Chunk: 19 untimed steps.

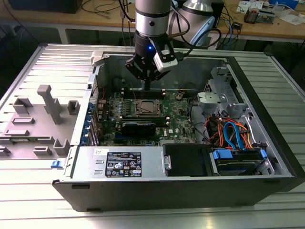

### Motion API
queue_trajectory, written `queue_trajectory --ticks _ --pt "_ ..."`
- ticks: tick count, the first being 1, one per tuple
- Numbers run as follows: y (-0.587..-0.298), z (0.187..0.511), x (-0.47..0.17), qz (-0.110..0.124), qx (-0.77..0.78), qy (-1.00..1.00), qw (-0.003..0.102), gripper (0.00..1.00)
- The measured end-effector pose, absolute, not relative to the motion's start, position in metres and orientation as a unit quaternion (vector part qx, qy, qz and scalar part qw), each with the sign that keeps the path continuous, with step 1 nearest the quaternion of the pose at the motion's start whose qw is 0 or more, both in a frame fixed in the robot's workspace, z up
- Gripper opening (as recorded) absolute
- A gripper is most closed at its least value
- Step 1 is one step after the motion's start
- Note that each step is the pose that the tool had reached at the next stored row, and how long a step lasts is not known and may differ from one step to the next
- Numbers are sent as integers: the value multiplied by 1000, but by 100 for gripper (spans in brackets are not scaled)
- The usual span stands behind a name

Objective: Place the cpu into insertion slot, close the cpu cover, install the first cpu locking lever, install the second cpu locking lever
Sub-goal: 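Install the first cpu locking lever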

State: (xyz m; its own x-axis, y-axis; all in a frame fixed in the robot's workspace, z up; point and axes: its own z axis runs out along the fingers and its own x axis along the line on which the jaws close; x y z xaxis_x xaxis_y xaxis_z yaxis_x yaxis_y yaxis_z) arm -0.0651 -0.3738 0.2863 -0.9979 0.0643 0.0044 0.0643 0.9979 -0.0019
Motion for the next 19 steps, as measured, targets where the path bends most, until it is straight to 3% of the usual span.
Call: queue_trajectory --ticks 19 --pt "-374 285 -98 1 14 -1000 2 11"
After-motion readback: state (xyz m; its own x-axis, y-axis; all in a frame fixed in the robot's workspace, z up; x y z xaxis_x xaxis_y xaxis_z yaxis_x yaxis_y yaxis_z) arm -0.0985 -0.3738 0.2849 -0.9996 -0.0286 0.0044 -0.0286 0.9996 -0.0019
